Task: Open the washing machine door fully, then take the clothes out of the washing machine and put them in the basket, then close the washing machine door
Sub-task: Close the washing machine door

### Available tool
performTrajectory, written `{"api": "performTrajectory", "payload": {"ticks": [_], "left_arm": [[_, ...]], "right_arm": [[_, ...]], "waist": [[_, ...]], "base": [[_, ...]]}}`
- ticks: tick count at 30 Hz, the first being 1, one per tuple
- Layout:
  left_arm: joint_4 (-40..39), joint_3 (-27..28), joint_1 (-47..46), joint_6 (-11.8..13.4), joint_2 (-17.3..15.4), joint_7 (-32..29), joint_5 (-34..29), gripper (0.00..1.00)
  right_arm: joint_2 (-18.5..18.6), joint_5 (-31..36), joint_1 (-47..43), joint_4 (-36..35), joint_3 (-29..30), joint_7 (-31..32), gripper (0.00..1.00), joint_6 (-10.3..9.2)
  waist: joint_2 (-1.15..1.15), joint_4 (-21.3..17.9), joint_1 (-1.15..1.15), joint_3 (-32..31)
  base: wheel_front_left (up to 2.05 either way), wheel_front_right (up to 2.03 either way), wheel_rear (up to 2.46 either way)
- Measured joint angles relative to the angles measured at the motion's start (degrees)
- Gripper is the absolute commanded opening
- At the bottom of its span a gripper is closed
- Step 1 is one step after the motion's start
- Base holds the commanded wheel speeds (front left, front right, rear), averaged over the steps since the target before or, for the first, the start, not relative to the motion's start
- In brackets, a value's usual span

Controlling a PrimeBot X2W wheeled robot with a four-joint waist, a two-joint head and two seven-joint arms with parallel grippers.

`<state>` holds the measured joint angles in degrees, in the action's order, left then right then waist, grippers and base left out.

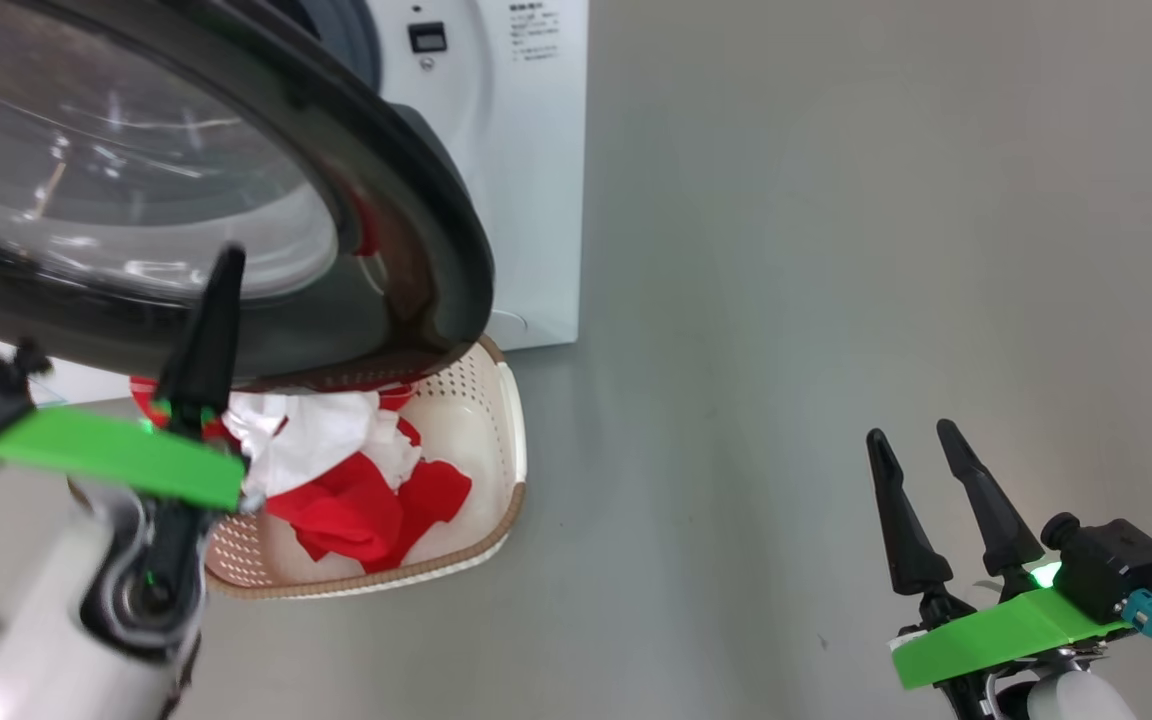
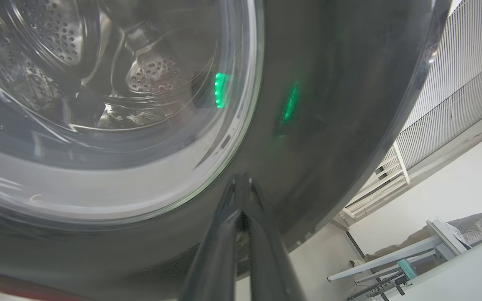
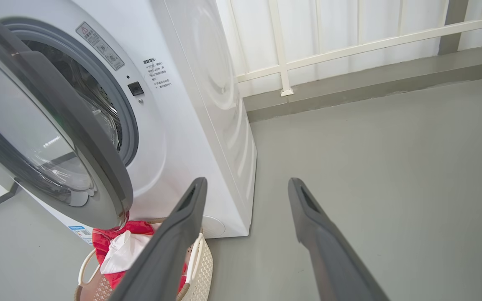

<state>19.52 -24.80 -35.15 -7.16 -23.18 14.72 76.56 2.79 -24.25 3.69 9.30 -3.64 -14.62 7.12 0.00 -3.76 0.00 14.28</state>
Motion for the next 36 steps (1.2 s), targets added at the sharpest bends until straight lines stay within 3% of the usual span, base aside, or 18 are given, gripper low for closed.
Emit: {"api": "performTrajectory", "payload": {"ticks": [14,16,21,22,23,24,26,36], "left_arm": [[1.23,6.73,15.84,0.00,2.41,0.00,-8.95,0.00],[1.45,7.81,17.97,0.00,2.55,0.00,-10.59,0.22],[1.59,11.29,23.19,0.00,2.93,-0.01,-14.94,0.57],[1.62,11.89,24.14,-0.01,2.93,-0.01,-16.26,0.72],[1.64,12.47,25.04,-0.01,2.93,-0.01,-17.44,0.81],[1.62,13.00,25.93,-0.01,2.96,-0.01,-18.53,0.81],[1.67,13.86,27.31,-0.01,3.12,-0.01,-20.70,0.98],[-0.94,20.89,31.98,-0.01,5.84,-0.01,-33.30,1.00]], "right_arm": [[-0.10,2.36,-3.26,0.53,2.36,0.00,1.00,0.00],[-0.10,2.78,-4.28,0.60,2.77,0.00,1.00,0.00],[-0.15,3.27,-5.61,0.78,2.97,0.00,1.00,0.00],[-0.16,3.30,-5.95,0.75,3.04,0.00,1.00,0.00],[-0.19,3.39,-6.21,0.76,3.15,0.00,1.00,0.00],[-0.20,3.63,-6.43,0.75,3.30,0.00,1.00,0.00],[-0.24,3.68,-7.19,0.74,3.69,0.00,1.00,0.00],[-0.56,3.68,-9.63,0.67,5.19,0.00,1.00,0.00]], "waist": [[0.00,4.32,0.00,-3.98],[0.00,4.84,0.00,-4.63],[0.00,5.74,0.00,-6.06],[0.00,5.86,0.00,-6.31],[0.00,5.96,0.00,-6.51],[0.00,6.07,0.00,-6.69],[0.00,6.24,0.00,-7.01],[0.00,6.07,0.00,-8.21]], "base": [[0.00,0.00,0.00],[0.00,0.00,0.00],[0.00,0.00,0.00],[0.00,0.00,0.00],[0.00,0.00,0.00],[0.00,0.00,0.00],[0.00,0.00,0.00],[0.00,0.00,0.00]]}}
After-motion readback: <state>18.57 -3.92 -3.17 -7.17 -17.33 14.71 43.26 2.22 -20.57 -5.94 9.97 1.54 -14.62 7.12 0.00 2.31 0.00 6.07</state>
